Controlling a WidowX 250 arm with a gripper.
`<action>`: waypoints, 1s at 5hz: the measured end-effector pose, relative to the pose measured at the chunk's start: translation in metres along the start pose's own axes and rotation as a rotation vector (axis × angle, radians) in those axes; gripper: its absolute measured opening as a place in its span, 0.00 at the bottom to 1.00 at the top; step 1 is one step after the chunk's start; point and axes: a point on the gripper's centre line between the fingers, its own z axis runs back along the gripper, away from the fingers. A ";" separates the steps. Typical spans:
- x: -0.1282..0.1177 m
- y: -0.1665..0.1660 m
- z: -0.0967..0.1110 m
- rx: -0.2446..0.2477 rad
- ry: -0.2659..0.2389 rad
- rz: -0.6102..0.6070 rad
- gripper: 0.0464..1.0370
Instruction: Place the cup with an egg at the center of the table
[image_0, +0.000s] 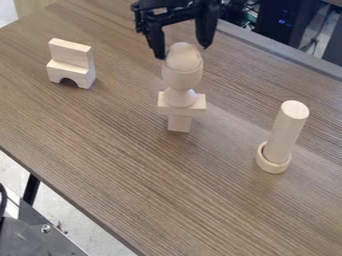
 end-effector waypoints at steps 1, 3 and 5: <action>-0.002 0.003 0.000 0.006 0.005 0.003 0.91; -0.003 0.004 0.002 0.017 0.009 0.018 0.51; -0.002 0.006 0.008 0.024 -0.001 0.046 0.26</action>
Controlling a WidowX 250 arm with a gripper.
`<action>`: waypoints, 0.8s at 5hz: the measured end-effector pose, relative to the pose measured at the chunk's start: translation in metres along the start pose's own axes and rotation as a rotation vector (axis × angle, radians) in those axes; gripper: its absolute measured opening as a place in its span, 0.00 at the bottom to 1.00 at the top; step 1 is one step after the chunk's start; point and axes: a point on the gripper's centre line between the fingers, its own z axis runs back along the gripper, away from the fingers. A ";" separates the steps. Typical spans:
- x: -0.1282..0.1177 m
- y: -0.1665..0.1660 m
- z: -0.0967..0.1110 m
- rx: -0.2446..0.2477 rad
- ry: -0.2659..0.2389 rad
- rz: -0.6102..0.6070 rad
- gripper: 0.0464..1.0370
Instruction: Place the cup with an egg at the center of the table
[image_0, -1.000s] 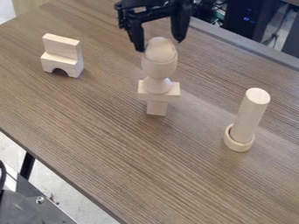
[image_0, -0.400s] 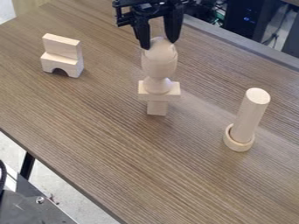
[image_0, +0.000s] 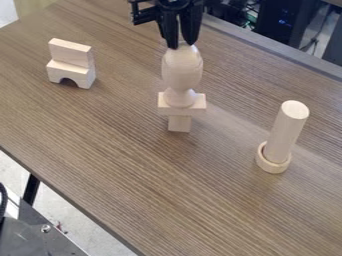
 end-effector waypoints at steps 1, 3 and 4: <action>-0.004 0.003 -0.001 0.021 0.029 0.028 0.55; -0.006 0.004 -0.001 0.017 0.044 0.038 0.97; -0.006 0.004 -0.001 0.019 0.047 0.037 0.96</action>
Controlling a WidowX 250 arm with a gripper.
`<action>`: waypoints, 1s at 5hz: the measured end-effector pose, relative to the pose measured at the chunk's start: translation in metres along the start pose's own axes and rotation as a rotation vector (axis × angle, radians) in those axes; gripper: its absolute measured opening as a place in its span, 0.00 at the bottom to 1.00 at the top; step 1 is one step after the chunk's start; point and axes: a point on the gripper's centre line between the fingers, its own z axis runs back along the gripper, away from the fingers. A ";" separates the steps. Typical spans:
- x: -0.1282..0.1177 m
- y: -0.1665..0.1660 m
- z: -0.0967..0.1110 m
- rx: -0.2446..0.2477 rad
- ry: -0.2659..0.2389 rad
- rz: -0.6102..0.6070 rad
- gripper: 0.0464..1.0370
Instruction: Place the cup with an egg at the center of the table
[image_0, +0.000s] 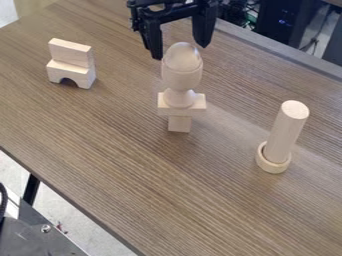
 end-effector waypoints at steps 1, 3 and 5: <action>0.000 0.000 -0.001 -0.003 -0.004 -0.002 0.96; 0.000 0.004 -0.021 0.043 0.006 -0.008 0.96; 0.001 0.008 -0.032 0.058 -0.006 0.019 0.87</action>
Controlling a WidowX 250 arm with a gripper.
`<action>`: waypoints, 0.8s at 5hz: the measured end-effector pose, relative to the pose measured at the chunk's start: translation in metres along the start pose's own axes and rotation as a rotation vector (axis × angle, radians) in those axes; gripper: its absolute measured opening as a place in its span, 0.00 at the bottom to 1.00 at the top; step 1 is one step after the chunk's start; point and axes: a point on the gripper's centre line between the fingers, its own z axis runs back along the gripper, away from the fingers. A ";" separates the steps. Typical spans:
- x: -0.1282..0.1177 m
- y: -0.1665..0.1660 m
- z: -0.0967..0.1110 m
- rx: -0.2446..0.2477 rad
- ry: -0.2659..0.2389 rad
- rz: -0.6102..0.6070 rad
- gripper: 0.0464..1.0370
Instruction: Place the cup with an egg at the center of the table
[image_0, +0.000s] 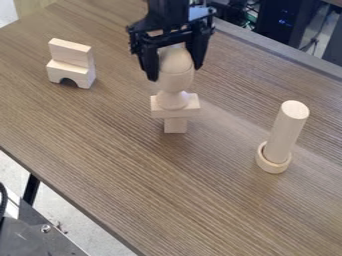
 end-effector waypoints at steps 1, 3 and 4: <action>-0.002 0.000 0.001 -0.001 0.009 0.007 0.87; 0.018 -0.031 0.031 -0.078 -0.024 -0.002 0.87; 0.033 -0.046 0.020 -0.072 -0.026 -0.019 0.87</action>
